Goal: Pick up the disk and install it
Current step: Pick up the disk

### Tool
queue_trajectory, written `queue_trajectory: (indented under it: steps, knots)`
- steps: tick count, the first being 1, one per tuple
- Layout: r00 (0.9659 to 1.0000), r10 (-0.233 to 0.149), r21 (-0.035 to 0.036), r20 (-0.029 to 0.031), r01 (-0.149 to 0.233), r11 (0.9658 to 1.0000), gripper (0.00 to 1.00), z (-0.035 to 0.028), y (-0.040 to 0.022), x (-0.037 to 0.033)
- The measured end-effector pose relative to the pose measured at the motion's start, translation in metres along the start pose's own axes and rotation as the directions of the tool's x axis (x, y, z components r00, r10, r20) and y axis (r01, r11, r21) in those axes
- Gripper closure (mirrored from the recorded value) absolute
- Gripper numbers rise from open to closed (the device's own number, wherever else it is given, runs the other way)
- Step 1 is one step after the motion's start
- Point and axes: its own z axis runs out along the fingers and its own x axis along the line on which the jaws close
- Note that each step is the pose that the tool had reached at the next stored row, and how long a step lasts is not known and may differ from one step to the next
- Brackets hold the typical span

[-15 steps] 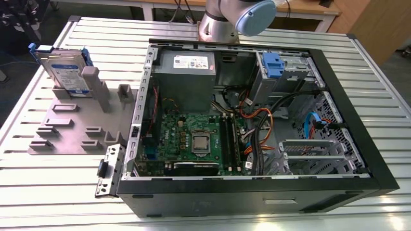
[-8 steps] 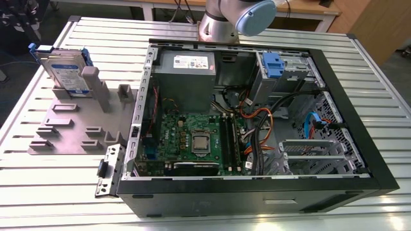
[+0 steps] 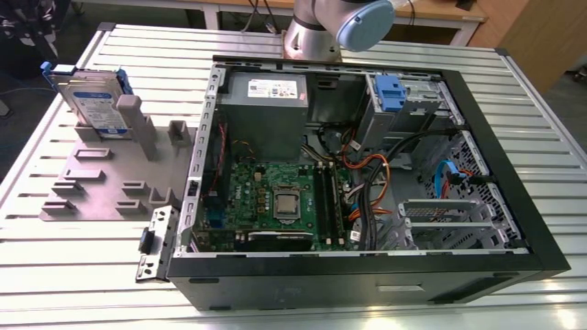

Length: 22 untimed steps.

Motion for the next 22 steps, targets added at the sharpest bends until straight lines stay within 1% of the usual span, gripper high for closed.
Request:
queue_trajectory:
  steps: [2,4,7,10,14,15,22]
  knots:
    - [0.9995,-0.031,-0.0003,-0.0014,0.031,0.9995,0.89,0.0000,0.0000,0.0000]
    - [0.9981,-0.062,-0.0006,-0.0030,0.062,0.9981,0.89,0.0000,0.0000,0.0000]
    - [0.9940,-0.109,-0.0012,-0.0051,0.109,0.9940,0.89,0.0000,0.0000,0.0000]
    - [0.9878,-0.155,-0.0019,-0.0073,0.155,0.9879,0.89,0.0000,0.0000,0.0000]
    - [0.9761,-0.217,-0.0030,-0.0101,0.217,0.9762,0.89,0.0000,0.0000,0.0000]
    - [0.9745,-0.224,-0.0031,-0.0105,0.224,0.9745,0.89,0.0000,0.0000,0.0000]
    - [0.9742,-0.226,-0.0031,-0.0106,0.226,0.9742,0.89,0.0000,0.0000,0.0000]
